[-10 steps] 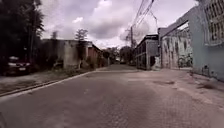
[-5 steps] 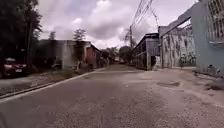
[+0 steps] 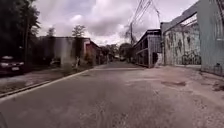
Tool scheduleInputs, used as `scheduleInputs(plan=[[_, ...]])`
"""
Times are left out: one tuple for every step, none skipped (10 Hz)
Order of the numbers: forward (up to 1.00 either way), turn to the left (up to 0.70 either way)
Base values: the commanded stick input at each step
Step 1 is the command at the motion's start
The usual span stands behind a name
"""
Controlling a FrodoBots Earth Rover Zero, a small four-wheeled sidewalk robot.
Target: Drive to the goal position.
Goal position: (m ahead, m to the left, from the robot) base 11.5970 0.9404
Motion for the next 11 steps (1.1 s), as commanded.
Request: scheduleInputs(plan=[[0.50, 0.00], [0.50, 0.00], [0.50, 0.00], [0.50, 0.00], [0.50, 0.00], [0.50, 0.00], [0.50, 0.00], [0.50, 0.00], [0.50, 0.00], [0.50, 0.00], [0.50, 0.00]])
